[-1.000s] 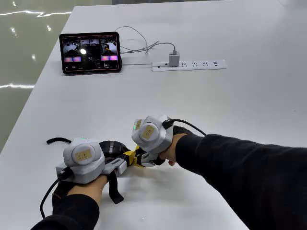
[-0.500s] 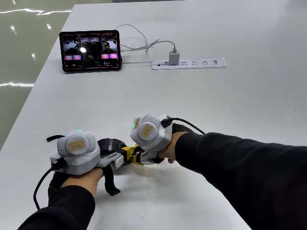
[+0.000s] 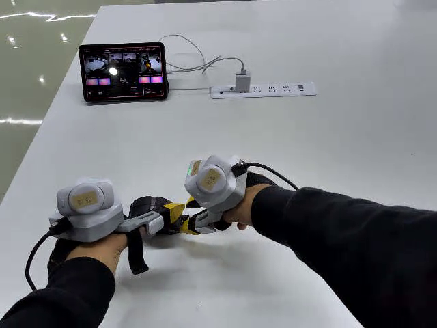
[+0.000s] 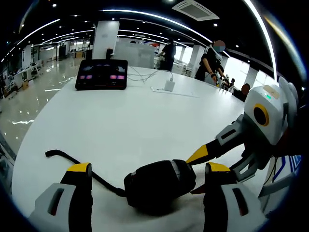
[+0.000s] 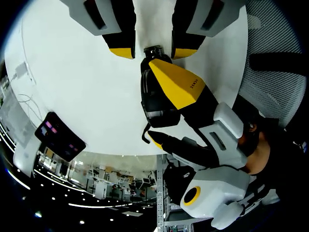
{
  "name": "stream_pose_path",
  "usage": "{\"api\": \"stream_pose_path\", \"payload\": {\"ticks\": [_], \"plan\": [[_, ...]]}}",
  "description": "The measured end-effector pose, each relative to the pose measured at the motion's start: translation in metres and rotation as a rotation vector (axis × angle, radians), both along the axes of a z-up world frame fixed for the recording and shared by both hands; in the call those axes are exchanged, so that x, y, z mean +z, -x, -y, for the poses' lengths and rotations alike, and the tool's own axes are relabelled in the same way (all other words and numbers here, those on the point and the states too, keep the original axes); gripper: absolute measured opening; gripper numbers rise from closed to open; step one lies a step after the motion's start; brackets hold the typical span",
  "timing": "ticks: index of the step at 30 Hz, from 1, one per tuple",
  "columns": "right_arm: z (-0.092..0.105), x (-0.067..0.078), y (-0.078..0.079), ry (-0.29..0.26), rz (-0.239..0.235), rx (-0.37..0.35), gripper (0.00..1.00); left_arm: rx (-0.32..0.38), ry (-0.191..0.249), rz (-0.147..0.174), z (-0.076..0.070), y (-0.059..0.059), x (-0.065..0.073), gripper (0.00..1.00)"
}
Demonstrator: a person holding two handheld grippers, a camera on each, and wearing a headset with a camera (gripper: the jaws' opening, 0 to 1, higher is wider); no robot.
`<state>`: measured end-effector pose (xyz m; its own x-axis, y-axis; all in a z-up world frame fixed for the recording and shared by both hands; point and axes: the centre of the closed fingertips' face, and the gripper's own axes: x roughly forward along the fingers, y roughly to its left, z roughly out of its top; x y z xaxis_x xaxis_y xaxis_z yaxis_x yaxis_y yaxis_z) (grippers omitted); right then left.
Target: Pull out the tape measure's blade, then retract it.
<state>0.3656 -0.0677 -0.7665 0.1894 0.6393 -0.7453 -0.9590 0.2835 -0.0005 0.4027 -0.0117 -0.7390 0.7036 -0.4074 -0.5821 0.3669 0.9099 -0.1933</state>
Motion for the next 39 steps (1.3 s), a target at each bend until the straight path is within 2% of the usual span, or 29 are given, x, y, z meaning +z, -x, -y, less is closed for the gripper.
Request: {"api": "stream_pose_path", "payload": {"ticks": [1, 2, 5, 7, 8, 11, 13, 15, 16, 18, 20, 21, 23, 24, 28, 34, 36, 39], "plan": [[0.002, 0.002, 0.001, -0.002, 0.004, -0.003, 0.26, -0.01, 0.003, 0.003, 0.0, 0.002, 0.001, 0.99], [0.003, 0.003, 0.002, -0.003, 0.008, -0.005, 0.26, -0.023, 0.006, -0.006, 0.0, 0.004, 0.001, 0.99], [0.009, 0.008, 0.006, -0.014, 0.014, -0.013, 0.28, -0.054, -0.002, 0.0, -0.004, 0.009, 0.001, 0.99], [0.012, 0.011, 0.006, -0.033, -0.008, -0.05, 0.3, -0.078, -0.011, -0.001, -0.008, 0.012, -0.001, 0.99], [0.013, 0.012, 0.006, -0.047, -0.015, -0.072, 0.3, -0.099, -0.008, -0.019, -0.008, 0.016, -0.004, 0.99], [0.016, 0.015, 0.006, -0.06, -0.017, -0.095, 0.32, -0.141, -0.009, -0.03, -0.007, 0.022, -0.005, 0.99], [0.019, 0.018, 0.008, -0.069, -0.012, -0.103, 0.33, -0.158, 0.001, -0.021, -0.007, 0.024, -0.003, 0.99], [0.022, 0.021, 0.008, -0.08, -0.008, -0.113, 0.34, -0.175, -0.025, -0.056, -0.01, 0.03, -0.008, 0.99], [0.025, 0.024, 0.008, -0.084, -0.005, -0.122, 0.35, -0.186, -0.037, -0.061, -0.012, 0.031, -0.008, 0.99], [0.032, 0.027, 0.01, -0.088, 0.001, -0.138, 0.37, -0.2, -0.023, -0.052, -0.013, 0.032, -0.005, 0.99], [0.039, 0.03, 0.013, -0.084, 0.01, -0.143, 0.39, -0.233, -0.03, -0.037, -0.013, 0.033, -0.001, 0.99], [0.044, 0.034, 0.017, -0.089, 0.019, -0.144, 0.39, -0.261, -0.041, -0.031, -0.012, 0.035, 0.0, 0.99], [0.054, 0.036, 0.021, -0.094, 0.022, -0.157, 0.4, -0.329, -0.109, -0.045, -0.014, 0.041, -0.005, 0.99], [0.059, 0.036, 0.022, -0.091, 0.023, -0.164, 0.41, -0.342, -0.111, -0.039, -0.013, 0.042, -0.004, 0.99], [0.074, 0.04, 0.03, -0.102, 0.022, -0.186, 0.42, -0.371, -0.098, -0.022, -0.012, 0.045, 0.0, 0.99], [0.095, 0.048, 0.038, -0.122, 0.035, -0.239, 0.45, -0.414, -0.07, -0.022, -0.011, 0.05, 0.006, 0.99], [0.102, 0.048, 0.041, -0.115, 0.049, -0.244, 0.45, -0.431, -0.06, -0.005, -0.011, 0.051, 0.01, 0.99], [0.114, 0.048, 0.044, -0.112, 0.051, -0.263, 0.45, -0.447, -0.074, 0.023, -0.013, 0.05, 0.015, 0.99]]}}
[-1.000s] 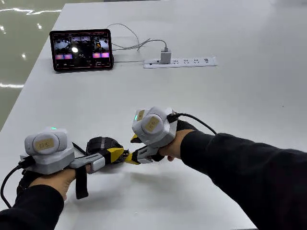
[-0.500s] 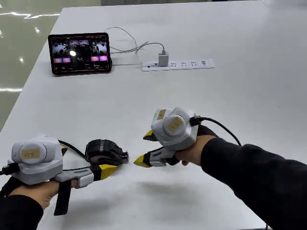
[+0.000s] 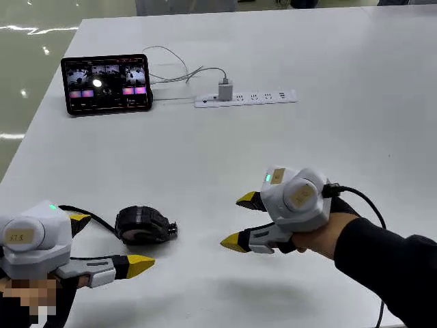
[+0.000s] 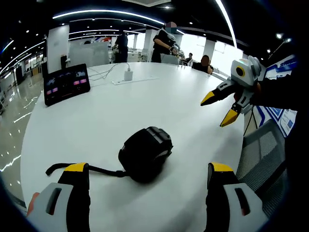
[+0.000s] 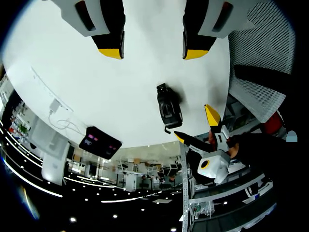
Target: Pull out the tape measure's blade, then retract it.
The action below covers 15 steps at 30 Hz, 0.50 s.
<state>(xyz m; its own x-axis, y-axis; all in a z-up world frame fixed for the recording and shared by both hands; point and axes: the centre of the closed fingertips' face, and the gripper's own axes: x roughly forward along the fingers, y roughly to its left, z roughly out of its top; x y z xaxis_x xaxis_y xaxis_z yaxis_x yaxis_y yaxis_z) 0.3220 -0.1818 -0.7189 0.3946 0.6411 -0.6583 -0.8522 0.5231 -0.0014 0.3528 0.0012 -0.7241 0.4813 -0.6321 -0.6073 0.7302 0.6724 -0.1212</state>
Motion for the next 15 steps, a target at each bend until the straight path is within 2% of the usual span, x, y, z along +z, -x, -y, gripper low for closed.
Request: {"api": "stream_pose_path", "payload": {"ticks": [2, 5, 11, 12, 15], "plan": [[0.007, 0.001, 0.002, -0.002, -0.003, -0.019, 0.46, -0.009, 0.024, 0.019, 0.001, 0.0, 0.005, 0.99], [0.016, 0.002, 0.006, -0.011, -0.004, -0.038, 0.48, -0.023, -0.004, 0.022, 0.0, 0.002, 0.003, 0.99], [0.035, 0.001, 0.012, -0.013, -0.002, -0.068, 0.51, -0.049, 0.01, 0.004, 0.0, 0.009, 0.001, 0.99], [0.039, 0.001, 0.012, -0.014, -0.002, -0.078, 0.51, -0.047, -0.001, -0.013, -0.002, 0.011, -0.002, 0.99], [0.053, 0.0, 0.013, -0.019, -0.004, -0.1, 0.53, -0.05, 0.01, -0.013, -0.004, 0.011, -0.001, 0.99]]}}
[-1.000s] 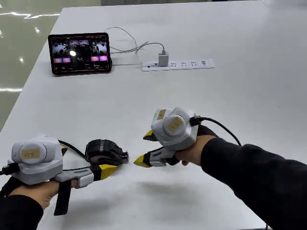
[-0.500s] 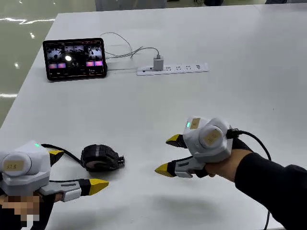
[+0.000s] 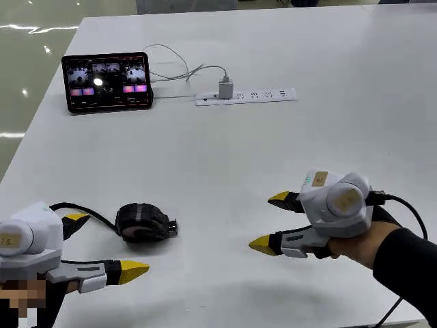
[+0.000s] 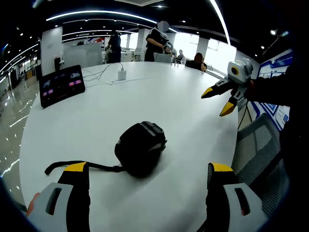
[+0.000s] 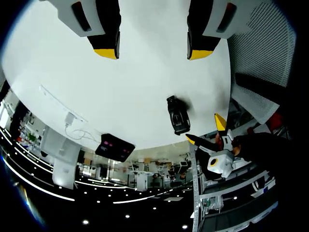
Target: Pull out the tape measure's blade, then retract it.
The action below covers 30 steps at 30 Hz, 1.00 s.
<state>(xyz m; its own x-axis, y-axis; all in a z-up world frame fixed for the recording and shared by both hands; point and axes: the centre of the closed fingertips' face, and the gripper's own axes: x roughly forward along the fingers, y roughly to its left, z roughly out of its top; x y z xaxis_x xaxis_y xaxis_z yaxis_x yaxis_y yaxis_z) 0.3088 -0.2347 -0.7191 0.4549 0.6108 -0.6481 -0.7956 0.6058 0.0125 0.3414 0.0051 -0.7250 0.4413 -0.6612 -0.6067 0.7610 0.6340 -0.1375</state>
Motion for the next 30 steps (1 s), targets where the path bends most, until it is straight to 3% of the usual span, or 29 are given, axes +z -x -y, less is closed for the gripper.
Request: {"api": "stream_pose_path", "payload": {"ticks": [6, 10, 11, 14, 17, 30], "plan": [[0.032, -0.004, 0.005, 0.013, -0.011, -0.051, 0.57, 0.005, 0.006, 0.0, -0.004, 0.0, 0.004, 0.99], [0.052, -0.006, 0.008, -0.026, -0.012, -0.066, 0.63, -0.007, 0.008, -0.005, -0.004, 0.003, 0.004, 0.99], [0.056, -0.008, 0.009, -0.022, -0.011, -0.066, 0.65, -0.013, 0.005, -0.006, -0.004, 0.004, 0.004, 0.99], [0.072, -0.011, 0.015, -0.008, -0.012, -0.07, 0.68, -0.033, 0.005, 0.036, -0.006, 0.003, 0.007, 0.99], [0.086, -0.014, 0.021, 0.028, -0.009, -0.079, 0.69, -0.026, -0.002, 0.029, -0.01, 0.002, 0.004, 0.99], [0.136, -0.009, 0.041, 0.069, -0.017, -0.156, 0.77, -0.035, -0.022, 0.021, -0.014, 0.007, 0.003, 0.99]]}}
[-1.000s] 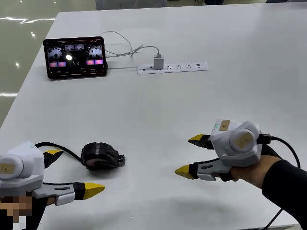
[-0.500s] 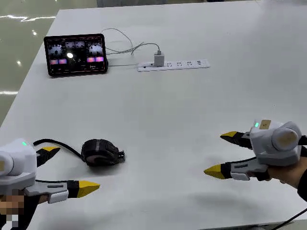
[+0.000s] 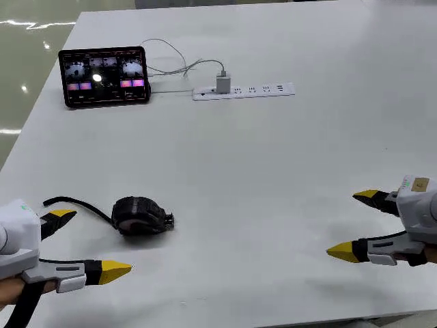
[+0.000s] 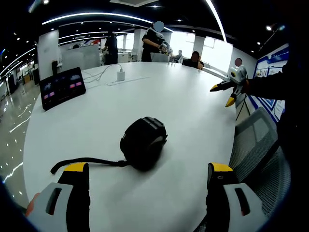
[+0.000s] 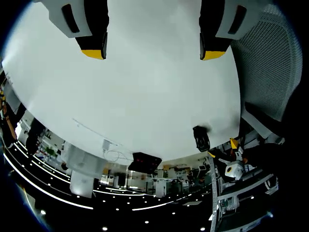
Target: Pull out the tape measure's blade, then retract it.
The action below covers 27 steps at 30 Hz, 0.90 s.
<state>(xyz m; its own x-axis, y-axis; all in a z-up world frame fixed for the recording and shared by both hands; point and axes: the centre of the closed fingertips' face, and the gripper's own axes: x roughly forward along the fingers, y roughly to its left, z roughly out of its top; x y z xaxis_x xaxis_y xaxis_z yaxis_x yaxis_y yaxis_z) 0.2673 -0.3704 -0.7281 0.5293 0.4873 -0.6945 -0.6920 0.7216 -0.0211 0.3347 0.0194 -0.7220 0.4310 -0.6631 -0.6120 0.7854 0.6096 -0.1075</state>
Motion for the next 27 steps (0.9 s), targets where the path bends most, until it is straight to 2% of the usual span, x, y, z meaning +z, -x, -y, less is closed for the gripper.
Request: {"api": "stream_pose_path", "payload": {"ticks": [12, 18, 22, 27], "plan": [[0.028, 0.002, 0.009, 0.011, -0.011, -0.029, 0.86, -0.002, 0.003, -0.008, -0.003, 0.001, 0.004, 0.99], [0.032, 0.004, 0.009, -0.006, -0.011, -0.045, 0.91, 0.006, -0.002, -0.006, -0.007, -0.001, 0.003, 0.99], [0.033, 0.005, 0.01, -0.015, -0.017, -0.045, 0.99, 0.005, 0.0, -0.004, -0.006, -0.001, 0.005, 0.99], [0.033, 0.008, 0.01, -0.037, -0.02, -0.054, 0.99, 0.006, 0.004, -0.012, -0.006, -0.001, 0.005, 0.99]]}}
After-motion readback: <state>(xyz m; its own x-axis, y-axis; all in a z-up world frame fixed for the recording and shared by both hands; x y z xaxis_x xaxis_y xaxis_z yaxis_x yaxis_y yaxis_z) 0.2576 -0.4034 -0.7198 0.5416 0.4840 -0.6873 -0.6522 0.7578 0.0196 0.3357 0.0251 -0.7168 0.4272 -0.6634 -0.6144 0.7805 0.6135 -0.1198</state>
